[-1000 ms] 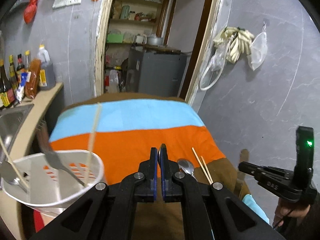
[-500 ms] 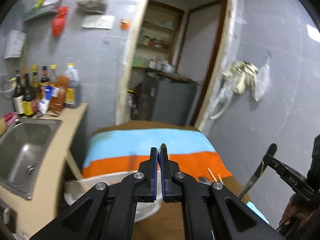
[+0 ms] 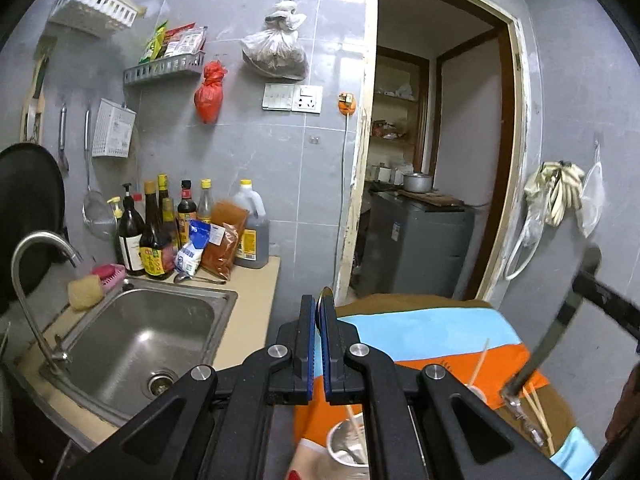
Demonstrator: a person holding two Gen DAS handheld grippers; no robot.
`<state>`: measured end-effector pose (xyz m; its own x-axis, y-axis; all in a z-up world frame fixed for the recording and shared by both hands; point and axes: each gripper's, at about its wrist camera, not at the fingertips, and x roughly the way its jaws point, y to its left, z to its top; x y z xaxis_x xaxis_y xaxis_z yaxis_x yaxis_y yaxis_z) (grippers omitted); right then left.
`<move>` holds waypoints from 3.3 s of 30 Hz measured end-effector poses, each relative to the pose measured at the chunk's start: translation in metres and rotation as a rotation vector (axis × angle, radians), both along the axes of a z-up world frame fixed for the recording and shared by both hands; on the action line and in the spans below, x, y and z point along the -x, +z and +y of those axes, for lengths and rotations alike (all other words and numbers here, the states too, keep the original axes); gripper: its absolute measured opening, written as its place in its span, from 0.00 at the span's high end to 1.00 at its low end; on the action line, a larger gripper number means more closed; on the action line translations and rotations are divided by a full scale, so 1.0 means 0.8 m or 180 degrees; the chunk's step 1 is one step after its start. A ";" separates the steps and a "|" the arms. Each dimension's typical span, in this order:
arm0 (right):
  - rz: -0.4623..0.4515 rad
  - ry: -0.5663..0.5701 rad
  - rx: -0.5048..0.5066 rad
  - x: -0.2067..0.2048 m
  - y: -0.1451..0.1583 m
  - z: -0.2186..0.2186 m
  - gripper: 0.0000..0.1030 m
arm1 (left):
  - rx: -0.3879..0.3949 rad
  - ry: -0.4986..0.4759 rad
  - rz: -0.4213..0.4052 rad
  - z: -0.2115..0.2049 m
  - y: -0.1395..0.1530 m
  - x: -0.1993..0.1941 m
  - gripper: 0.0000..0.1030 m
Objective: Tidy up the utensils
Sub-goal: 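Carry both held utensils over the white caddy and open both tools to drop them, then move both tools back down to the utensil row, then grasp the wire steel utensil with the left tool while the right tool grasps a chopstick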
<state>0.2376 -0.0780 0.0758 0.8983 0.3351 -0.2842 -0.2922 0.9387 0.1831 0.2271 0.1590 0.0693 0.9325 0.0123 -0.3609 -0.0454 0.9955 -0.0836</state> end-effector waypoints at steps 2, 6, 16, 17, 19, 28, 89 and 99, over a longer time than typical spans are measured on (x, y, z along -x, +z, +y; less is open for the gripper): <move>0.0001 0.0024 0.0005 -0.012 -0.008 0.016 0.99 | -0.0038 0.0001 0.0028 -0.001 -0.007 -0.001 0.97; 0.0138 -0.0026 0.0094 -0.030 -0.034 0.034 0.99 | -0.0221 0.0032 0.0043 -0.012 -0.023 -0.008 0.97; 0.0567 -0.0117 0.0257 -0.044 -0.091 0.033 0.99 | -0.0336 0.0061 0.0228 -0.020 -0.057 -0.028 0.97; 0.0585 -0.0125 0.0258 -0.045 -0.093 0.031 0.99 | -0.0327 0.0060 0.0250 -0.021 -0.059 -0.029 0.97; 0.0616 -0.0140 0.0249 -0.045 -0.098 0.028 0.99 | -0.0325 0.0038 0.0284 -0.024 -0.064 -0.032 0.97; 0.0673 -0.0150 0.0211 -0.051 -0.109 0.023 0.99 | -0.0295 -0.0043 0.0470 -0.036 -0.085 -0.044 0.97; 0.0146 -0.1680 0.0385 0.088 -0.031 -0.295 0.02 | 0.0314 -0.0589 -0.0136 -0.251 -0.036 0.005 0.01; 0.0317 -0.1559 0.0357 0.076 -0.073 -0.353 0.02 | 0.0262 -0.0590 0.0142 -0.326 -0.073 -0.001 0.01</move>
<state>0.1770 -0.3603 0.0173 0.9090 -0.1561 -0.3864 0.2008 0.9765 0.0779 0.2277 -0.1015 0.0110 0.8992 -0.1892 -0.3945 0.1323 0.9770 -0.1670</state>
